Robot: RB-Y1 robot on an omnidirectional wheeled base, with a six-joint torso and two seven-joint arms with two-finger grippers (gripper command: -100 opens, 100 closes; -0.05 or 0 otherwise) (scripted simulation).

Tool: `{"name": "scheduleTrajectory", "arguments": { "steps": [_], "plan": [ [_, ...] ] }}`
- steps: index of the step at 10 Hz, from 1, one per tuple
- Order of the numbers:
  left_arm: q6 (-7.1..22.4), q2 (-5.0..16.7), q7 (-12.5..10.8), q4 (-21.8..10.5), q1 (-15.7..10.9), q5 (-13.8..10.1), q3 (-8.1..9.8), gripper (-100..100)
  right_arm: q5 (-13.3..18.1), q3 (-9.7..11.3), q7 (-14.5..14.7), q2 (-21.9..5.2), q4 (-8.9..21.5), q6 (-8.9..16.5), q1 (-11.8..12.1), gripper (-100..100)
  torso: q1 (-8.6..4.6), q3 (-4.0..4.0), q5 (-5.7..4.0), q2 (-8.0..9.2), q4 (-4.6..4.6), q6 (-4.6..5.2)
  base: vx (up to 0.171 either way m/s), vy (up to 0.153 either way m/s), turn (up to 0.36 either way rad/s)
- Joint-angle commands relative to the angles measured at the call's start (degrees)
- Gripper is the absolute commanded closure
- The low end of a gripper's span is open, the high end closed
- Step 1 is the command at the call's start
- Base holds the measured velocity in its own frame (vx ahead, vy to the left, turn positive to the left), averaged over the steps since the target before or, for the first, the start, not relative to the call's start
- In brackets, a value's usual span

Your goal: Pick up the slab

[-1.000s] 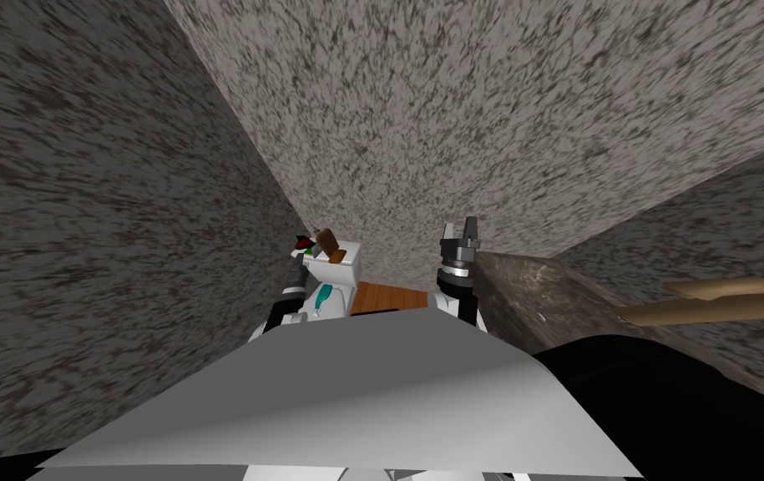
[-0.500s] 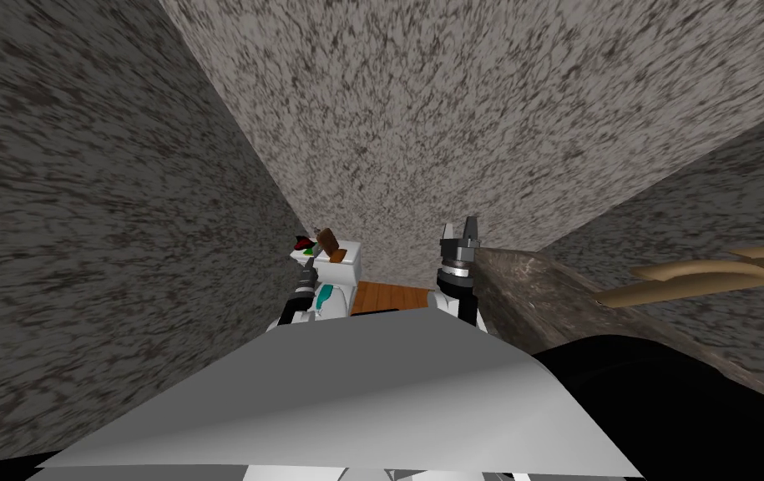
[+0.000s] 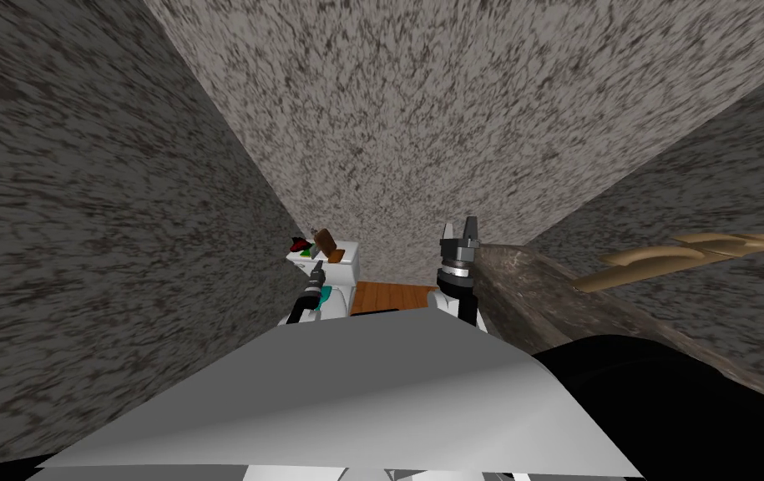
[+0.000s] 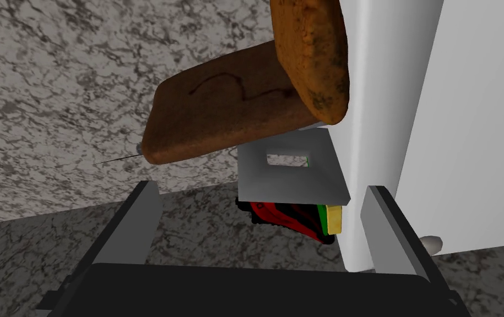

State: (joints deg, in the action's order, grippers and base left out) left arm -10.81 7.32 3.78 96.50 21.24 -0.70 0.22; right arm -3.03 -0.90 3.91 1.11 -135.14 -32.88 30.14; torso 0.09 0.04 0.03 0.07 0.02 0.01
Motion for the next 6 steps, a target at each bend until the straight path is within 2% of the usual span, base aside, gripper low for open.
{"name": "scheduleTrajectory", "arguments": {
  "steps": [1,2,6],
  "plan": [
    [1.49,-0.14,-0.71,-1.03,-0.52,0.55,-1.04,-100,0.0,0.0,0.0,0.0,0.0,0.0,0.0,0,0.0,0.0,0.0,0.0,0.0,0.0,0.005,0.036,-0.136],
    [2.26,-0.23,-1.17,-1.65,-0.87,0.84,-1.6,-100,0.0,0.0,0.0,0.0,0.0,0.0,0.0,0,0.01,-0.04,0.0,-0.07,-0.01,0.0,0.007,0.026,-0.101],
    [2.26,-0.23,-1.17,-1.65,-0.87,0.84,-1.6,-100,0.0,0.0,0.0,0.0,0.0,0.0,0.01,0,-0.13,-0.05,-0.03,-0.09,-0.02,-0.03,-0.003,0.003,-0.013]
  ]
}}
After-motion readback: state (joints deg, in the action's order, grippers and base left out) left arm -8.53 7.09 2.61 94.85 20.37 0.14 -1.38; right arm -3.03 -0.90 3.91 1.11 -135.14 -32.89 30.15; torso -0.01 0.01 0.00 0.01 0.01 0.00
